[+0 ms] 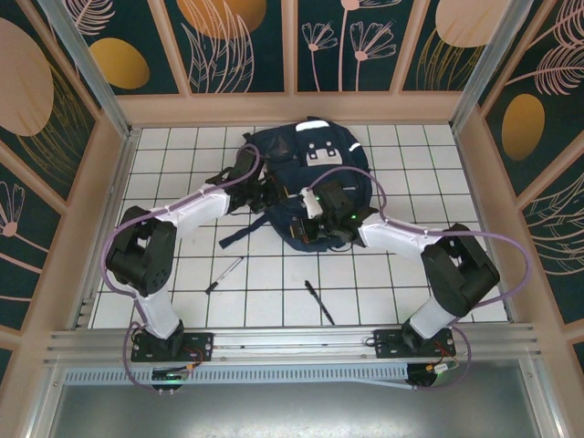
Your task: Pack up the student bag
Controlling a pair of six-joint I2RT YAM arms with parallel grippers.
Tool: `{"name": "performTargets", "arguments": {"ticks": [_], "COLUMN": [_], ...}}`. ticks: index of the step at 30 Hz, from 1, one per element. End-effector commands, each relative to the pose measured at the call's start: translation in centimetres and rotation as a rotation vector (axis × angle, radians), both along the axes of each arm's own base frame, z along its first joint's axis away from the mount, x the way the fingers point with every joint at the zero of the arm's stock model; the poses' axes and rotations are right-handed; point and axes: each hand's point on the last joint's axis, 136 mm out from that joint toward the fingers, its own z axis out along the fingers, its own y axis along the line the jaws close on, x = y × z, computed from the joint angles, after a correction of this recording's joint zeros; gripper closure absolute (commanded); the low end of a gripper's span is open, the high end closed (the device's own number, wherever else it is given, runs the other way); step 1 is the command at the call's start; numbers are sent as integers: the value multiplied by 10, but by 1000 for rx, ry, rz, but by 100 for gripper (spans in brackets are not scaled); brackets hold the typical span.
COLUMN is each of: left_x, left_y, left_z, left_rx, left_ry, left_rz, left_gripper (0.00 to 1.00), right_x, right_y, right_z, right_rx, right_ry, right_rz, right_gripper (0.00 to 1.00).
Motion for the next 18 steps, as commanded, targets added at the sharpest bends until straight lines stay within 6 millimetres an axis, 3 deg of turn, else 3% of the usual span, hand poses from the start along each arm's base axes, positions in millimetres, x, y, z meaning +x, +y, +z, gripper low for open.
{"name": "performTargets", "arguments": {"ticks": [1, 8, 12, 15, 17, 18], "left_x": [26, 43, 52, 66, 89, 101], "left_y": [30, 72, 74, 82, 94, 103], "left_z": [-5, 0, 9, 8, 13, 16], "left_rx": [152, 313, 332, 359, 391, 410], "left_ry": [-73, -144, -210, -202, -210, -215], "left_rz": [13, -28, -136, -174, -160, -132], "left_gripper": [100, 100, 100, 100, 99, 93], "right_x": [4, 8, 20, 22, 21, 20], "right_y": [-44, -103, -132, -129, -114, -106], "right_z": [-5, -16, -18, -20, -16, -14], "right_rx": [-156, -236, -260, -265, -235, -216], "right_ry": [-39, 8, 15, 18, 5, 3], "right_rz": [-84, -225, -317, -292, -240, -220], "right_gripper": [100, 100, 100, 100, 100, 100]}}
